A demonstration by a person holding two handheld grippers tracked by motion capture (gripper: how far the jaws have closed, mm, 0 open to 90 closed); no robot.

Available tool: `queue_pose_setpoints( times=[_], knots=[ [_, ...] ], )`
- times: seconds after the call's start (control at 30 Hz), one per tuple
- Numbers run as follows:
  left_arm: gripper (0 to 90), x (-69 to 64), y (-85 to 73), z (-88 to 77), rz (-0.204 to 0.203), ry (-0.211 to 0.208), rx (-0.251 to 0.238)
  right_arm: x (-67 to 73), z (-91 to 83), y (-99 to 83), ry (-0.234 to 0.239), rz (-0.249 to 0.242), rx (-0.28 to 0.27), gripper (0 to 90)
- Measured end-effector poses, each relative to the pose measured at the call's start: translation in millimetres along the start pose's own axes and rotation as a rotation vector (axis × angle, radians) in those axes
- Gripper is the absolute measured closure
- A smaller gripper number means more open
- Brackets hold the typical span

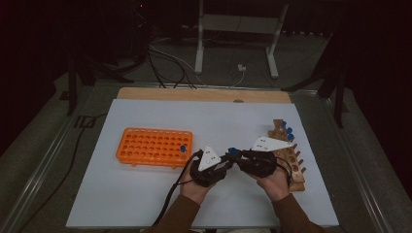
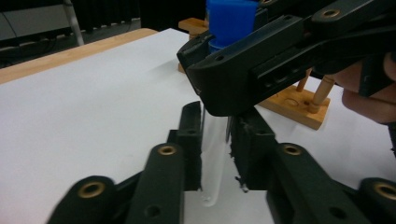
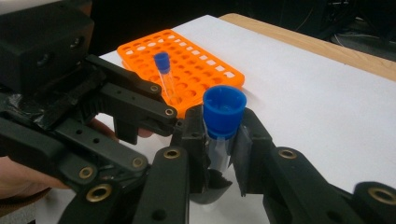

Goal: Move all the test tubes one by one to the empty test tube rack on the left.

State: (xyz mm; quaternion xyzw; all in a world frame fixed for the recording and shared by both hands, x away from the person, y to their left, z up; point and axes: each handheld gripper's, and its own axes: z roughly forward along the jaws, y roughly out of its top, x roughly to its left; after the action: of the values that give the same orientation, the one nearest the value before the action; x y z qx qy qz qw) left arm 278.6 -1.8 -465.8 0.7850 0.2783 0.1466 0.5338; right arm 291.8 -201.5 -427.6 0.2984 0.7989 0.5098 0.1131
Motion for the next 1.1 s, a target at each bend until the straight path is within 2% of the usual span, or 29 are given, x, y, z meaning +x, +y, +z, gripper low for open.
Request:
queue_pose_setpoints(
  times=[0.13, 0.17, 0.23, 0.37, 0.53, 0.63, 0.7, 0.8, 1.1],
  knots=[
    [77.7, -1.0, -0.5, -0.3, 0.01, -0.004, 0.001, -1.2, -0.1, -0.6, 0.014, 0.007, 0.003, 75.6],
    [77.8, -0.7, -0.5, -0.3, 0.007, -0.004, 0.0, -2.3, -0.6, -0.7, 0.029, 0.011, -0.002, 72.6],
    [77.9, 0.1, -0.8, -0.1, 0.001, -0.003, 0.001, -4.8, -3.3, -0.5, 0.054, 0.033, -0.024, 64.1],
    [77.9, 2.6, -1.7, -2.1, -0.005, 0.007, 0.008, -9.1, -10.1, 0.1, 0.06, 0.049, -0.058, 45.0],
    [78.0, 7.0, -3.0, -6.3, -0.02, 0.02, 0.008, -12.5, -15.4, 0.3, 0.029, 0.064, -0.075, 13.6],
    [77.9, 8.9, -3.9, -10.0, -0.026, 0.027, 0.01, -14.0, -16.5, -0.1, -0.009, 0.065, -0.076, 1.7],
    [77.9, 9.5, -4.9, -12.8, -0.029, 0.028, 0.006, -15.2, -17.3, -0.8, -0.021, 0.066, -0.073, 0.0],
    [77.9, 11.6, -6.2, -17.2, -0.033, 0.033, 0.005, -15.5, -17.9, -1.9, -0.067, 0.054, -0.063, 0.0],
    [77.9, 17.6, -9.8, -32.8, -0.026, 0.032, -0.003, -19.4, -20.4, -5.9, -0.099, 0.052, -0.056, 0.0]
  ],
)
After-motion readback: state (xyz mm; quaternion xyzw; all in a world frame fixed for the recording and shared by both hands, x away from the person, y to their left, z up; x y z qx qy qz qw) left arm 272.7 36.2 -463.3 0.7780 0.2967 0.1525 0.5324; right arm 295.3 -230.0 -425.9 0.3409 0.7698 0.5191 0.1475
